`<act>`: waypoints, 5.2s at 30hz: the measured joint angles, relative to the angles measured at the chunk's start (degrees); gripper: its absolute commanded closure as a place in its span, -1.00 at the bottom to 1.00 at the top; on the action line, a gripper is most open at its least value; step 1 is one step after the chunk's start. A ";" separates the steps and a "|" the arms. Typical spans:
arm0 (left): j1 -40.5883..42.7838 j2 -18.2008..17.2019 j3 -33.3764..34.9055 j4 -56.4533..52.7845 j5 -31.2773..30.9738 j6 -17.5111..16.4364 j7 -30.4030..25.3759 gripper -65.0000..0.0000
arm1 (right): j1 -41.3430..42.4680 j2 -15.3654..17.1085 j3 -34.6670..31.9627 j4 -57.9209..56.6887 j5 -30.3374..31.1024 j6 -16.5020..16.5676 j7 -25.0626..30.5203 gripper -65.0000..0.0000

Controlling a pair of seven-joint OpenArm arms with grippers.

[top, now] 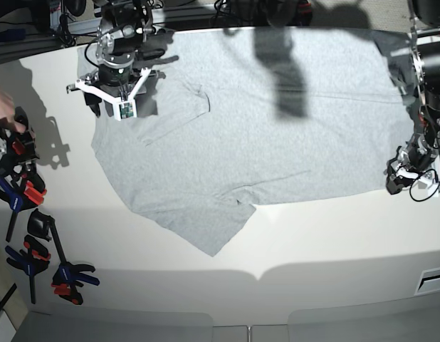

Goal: Fold the T-shirt properly

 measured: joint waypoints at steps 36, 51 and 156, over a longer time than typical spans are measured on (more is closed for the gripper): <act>0.70 1.31 0.07 4.09 -1.73 0.44 4.81 1.00 | 74.64 -4.11 0.09 -87.80 25.07 18.78 8.68 0.15; 0.68 2.36 0.07 4.09 -1.92 0.39 4.76 1.00 | 75.82 -3.52 0.35 -98.88 21.22 22.16 13.35 1.00; 51.15 0.15 -21.03 80.48 -3.04 12.33 24.35 1.00 | 44.41 -5.05 20.94 -44.02 36.52 31.47 9.18 0.14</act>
